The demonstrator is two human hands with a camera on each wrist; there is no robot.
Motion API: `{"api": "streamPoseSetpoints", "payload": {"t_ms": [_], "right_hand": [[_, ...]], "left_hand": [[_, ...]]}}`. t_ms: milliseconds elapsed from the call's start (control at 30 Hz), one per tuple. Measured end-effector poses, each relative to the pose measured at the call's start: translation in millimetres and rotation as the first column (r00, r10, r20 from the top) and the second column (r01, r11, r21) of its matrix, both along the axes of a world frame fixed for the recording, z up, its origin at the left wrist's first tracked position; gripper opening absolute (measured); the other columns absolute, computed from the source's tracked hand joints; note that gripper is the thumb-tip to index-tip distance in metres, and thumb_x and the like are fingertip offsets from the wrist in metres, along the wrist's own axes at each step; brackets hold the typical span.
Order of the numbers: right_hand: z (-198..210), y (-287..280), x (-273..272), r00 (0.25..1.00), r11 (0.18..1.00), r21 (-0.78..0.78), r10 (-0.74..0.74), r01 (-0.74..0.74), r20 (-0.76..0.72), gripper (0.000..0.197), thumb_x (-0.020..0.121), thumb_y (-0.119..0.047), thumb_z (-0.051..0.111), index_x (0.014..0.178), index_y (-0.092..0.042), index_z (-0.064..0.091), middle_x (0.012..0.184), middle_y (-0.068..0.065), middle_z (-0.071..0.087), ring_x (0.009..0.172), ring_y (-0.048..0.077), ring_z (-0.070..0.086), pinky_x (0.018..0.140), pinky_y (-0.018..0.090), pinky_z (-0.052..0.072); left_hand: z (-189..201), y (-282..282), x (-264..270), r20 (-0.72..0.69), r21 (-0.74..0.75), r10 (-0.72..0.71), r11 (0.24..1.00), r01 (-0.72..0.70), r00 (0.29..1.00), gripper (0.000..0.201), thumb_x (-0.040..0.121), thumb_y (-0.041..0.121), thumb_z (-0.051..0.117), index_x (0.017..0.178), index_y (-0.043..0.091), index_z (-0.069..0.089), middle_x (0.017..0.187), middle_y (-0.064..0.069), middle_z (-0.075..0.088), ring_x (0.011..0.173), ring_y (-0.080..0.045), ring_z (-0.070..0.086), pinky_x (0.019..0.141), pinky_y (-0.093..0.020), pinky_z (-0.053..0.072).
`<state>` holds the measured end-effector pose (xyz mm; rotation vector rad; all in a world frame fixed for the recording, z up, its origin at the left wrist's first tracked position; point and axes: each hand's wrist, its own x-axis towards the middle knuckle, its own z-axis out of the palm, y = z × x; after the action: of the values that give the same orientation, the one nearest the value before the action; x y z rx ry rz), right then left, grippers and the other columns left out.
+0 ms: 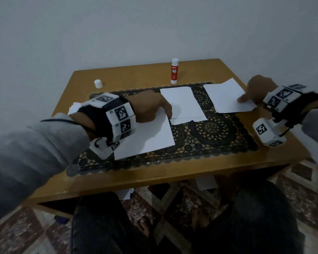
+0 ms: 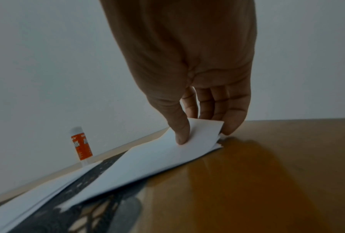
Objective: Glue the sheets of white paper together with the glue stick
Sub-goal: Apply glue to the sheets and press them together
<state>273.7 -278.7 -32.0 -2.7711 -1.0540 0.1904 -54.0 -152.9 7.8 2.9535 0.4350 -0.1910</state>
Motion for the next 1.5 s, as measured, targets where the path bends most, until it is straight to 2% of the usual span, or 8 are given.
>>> {"api": "streamPoseSetpoints", "payload": {"t_ms": [267, 467, 567, 767, 1000, 1267, 1400, 1500], "right_hand": [[4.0, -0.5, -3.1, 0.995, 1.000, -0.021, 0.026, -0.024, 0.096, 0.050, 0.076, -0.024, 0.081, 0.051, -0.008, 0.042, 0.051, 0.007, 0.043, 0.049, 0.021, 0.043, 0.049, 0.027, 0.029], [25.2, -0.4, -11.7, 1.000, 0.998, 0.068, -0.009, 0.008, 0.002, 0.028, 0.086, -0.020, 0.070, 0.071, -0.002, 0.054, 0.075, 0.015, 0.057, 0.073, 0.030, 0.057, 0.070, 0.036, 0.049], [43.3, -5.7, -26.4, 0.995, 0.979, 0.188, 0.067, -0.080, 0.075, 0.021, 0.088, -0.016, 0.064, 0.074, -0.001, 0.060, 0.068, 0.013, 0.055, 0.063, 0.026, 0.051, 0.056, 0.025, 0.038], [87.8, -1.0, -76.2, 0.879, 0.814, 0.352, 0.369, -0.463, 0.303, 0.030, 0.088, -0.023, 0.067, 0.076, 0.003, 0.059, 0.071, 0.013, 0.056, 0.068, 0.024, 0.049, 0.075, 0.031, 0.034], [107.8, 15.3, -155.7, 0.669, 0.684, 0.243, 0.727, -0.688, -0.152, 0.024, 0.087, -0.027, 0.070, 0.076, -0.006, 0.067, 0.061, -0.008, 0.060, 0.054, 0.000, 0.049, 0.059, 0.026, 0.036], [65.1, 40.0, -187.8, 0.390, 0.817, 0.392, 0.555, -0.423, -0.735, 0.019, 0.089, -0.017, 0.064, 0.104, -0.006, 0.064, 0.104, 0.011, 0.071, 0.094, 0.027, 0.068, 0.077, 0.034, 0.059], [40.6, 37.7, -191.6, 0.329, 0.859, 0.324, 0.463, -0.397, -0.823, 0.022, 0.092, -0.013, 0.059, 0.075, -0.013, 0.073, 0.085, 0.010, 0.071, 0.074, 0.019, 0.063, 0.067, 0.030, 0.058], [29.1, 36.1, -197.6, 0.399, 0.890, 0.296, 0.426, -0.348, -0.812, 0.018, 0.091, -0.019, 0.062, 0.082, -0.003, 0.066, 0.084, 0.014, 0.067, 0.067, 0.017, 0.060, 0.056, 0.024, 0.054]], "left_hand": [[-33.5, -8.5, -2.0, -0.004, 0.009, 0.046, 0.999, -0.046, 0.999, 0.055, 0.088, -0.004, 0.043, 0.134, 0.026, 0.050, 0.128, -0.009, 0.055, 0.121, -0.027, 0.046, 0.100, -0.040, 0.040], [-34.4, -8.3, -7.4, 0.110, 0.040, 0.062, 0.997, -0.066, 0.992, 0.052, 0.089, -0.001, 0.051, 0.136, 0.021, 0.046, 0.126, -0.007, 0.050, 0.118, -0.024, 0.044, 0.099, -0.035, 0.040], [-26.0, -3.0, -16.1, 0.179, -0.004, 0.103, 0.995, -0.104, 0.979, 0.052, 0.088, 0.000, 0.052, 0.135, 0.021, 0.048, 0.125, -0.006, 0.051, 0.117, -0.023, 0.047, 0.094, -0.030, 0.038], [6.6, 4.9, -44.6, 0.393, -0.183, 0.298, 0.953, -0.244, 0.870, 0.043, 0.087, 0.003, 0.056, 0.128, 0.015, 0.051, 0.108, -0.005, 0.059, 0.097, -0.022, 0.057, 0.089, -0.038, 0.048], [31.6, 3.6, -78.3, 0.237, -0.785, 0.623, 0.575, -0.231, 0.745, 0.030, 0.090, 0.007, 0.060, 0.116, -0.004, 0.054, 0.093, -0.018, 0.062, 0.078, -0.025, 0.058, 0.059, -0.022, 0.049], [5.8, 0.6, -124.7, 0.191, -0.874, 0.755, 0.422, -0.241, 0.628, 0.021, 0.087, 0.001, 0.061, 0.068, 0.001, 0.051, 0.081, -0.016, 0.057, 0.067, -0.023, 0.055, 0.058, -0.023, 0.053], [-7.1, -4.9, -137.6, 0.078, -0.893, 0.798, 0.322, -0.314, 0.598, 0.019, 0.081, 0.005, 0.068, 0.066, 0.005, 0.056, 0.068, -0.011, 0.060, 0.056, -0.018, 0.059, 0.053, -0.020, 0.054], [-16.2, -7.9, -141.9, -0.038, -0.793, 0.708, 0.408, -0.453, 0.705, 0.022, 0.086, 0.015, 0.066, 0.070, 0.003, 0.059, 0.068, -0.013, 0.066, 0.057, -0.019, 0.062, 0.054, -0.023, 0.053]]}}
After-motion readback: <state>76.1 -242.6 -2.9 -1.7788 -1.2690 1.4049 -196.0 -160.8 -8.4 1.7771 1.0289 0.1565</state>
